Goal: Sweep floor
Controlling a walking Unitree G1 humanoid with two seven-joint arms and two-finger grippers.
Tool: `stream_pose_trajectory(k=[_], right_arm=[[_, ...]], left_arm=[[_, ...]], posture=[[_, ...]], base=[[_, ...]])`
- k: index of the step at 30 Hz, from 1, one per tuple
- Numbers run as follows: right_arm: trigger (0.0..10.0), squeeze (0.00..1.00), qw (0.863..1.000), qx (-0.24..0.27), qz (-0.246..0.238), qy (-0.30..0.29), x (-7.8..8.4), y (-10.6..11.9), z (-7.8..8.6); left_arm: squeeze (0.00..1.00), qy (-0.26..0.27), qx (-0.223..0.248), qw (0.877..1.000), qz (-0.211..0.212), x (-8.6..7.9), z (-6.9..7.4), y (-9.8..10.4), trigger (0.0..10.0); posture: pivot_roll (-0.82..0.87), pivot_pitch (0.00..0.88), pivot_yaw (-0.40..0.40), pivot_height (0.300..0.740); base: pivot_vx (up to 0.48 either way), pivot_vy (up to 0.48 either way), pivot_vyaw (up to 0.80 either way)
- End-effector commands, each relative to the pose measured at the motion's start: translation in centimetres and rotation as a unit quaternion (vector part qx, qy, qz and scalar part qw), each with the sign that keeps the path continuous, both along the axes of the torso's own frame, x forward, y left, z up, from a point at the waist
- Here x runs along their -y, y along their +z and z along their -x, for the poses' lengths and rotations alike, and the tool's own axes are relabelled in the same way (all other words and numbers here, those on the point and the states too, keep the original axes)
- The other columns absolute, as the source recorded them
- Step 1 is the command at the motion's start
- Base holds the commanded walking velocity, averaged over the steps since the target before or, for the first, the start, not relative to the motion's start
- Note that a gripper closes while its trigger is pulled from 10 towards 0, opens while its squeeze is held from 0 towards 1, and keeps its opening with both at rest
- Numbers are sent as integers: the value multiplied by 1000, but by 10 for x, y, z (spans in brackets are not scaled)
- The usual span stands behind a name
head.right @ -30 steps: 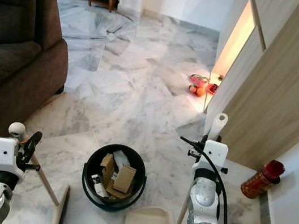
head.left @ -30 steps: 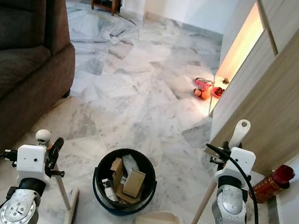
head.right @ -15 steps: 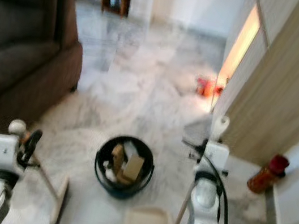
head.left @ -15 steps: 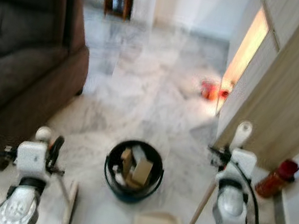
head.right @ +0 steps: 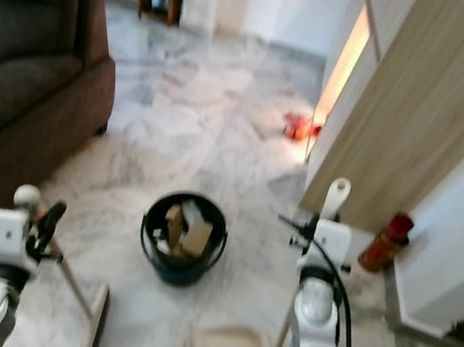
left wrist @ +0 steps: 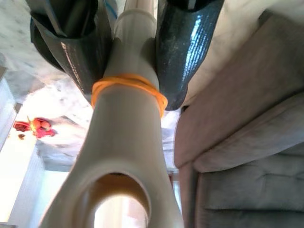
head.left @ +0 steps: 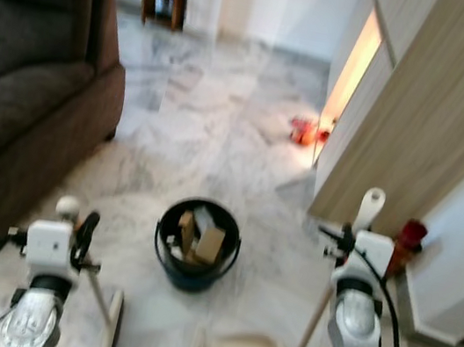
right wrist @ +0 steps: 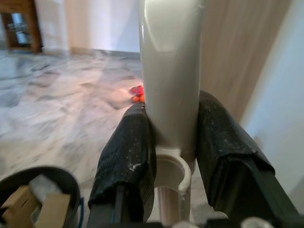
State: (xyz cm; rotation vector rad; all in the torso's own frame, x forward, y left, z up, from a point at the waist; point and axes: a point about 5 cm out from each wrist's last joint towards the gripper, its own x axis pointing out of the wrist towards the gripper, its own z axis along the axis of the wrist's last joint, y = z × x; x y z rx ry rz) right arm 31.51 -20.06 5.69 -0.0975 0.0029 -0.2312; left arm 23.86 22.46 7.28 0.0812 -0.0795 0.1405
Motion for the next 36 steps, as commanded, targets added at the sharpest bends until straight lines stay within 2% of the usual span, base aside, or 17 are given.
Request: stream_pose_trajectory(k=[1, 13, 31, 36], right_arm=[[10000, 0, 1000, 10, -2, -6, 2, 3, -1], [10000, 0, 1000, 1, -8, -13, 4, 0, 0], [10000, 0, 999, -22, -15, -27, 4, -7, 3], [10000, 0, 999, -25, -17, -34, 3, -9, 4]], left_arm=[[0, 2, 13, 1000, -2, -1, -1, 5, 10000], [0, 5, 11, 1000, -3, -1, -2, 4, 10000], [0, 1, 1, 1000, -20, -4, -5, 3, 10000], [0, -3, 0, 1000, -30, -7, -7, 5, 10000]], posture=[[97, 0, -68, 740], [97, 0, -69, 740], [103, 0, -51, 740], [103, 0, -34, 740]], base=[[0, 0, 0], [0, 0, 0], [0, 0, -800], [0, -404, -800]])
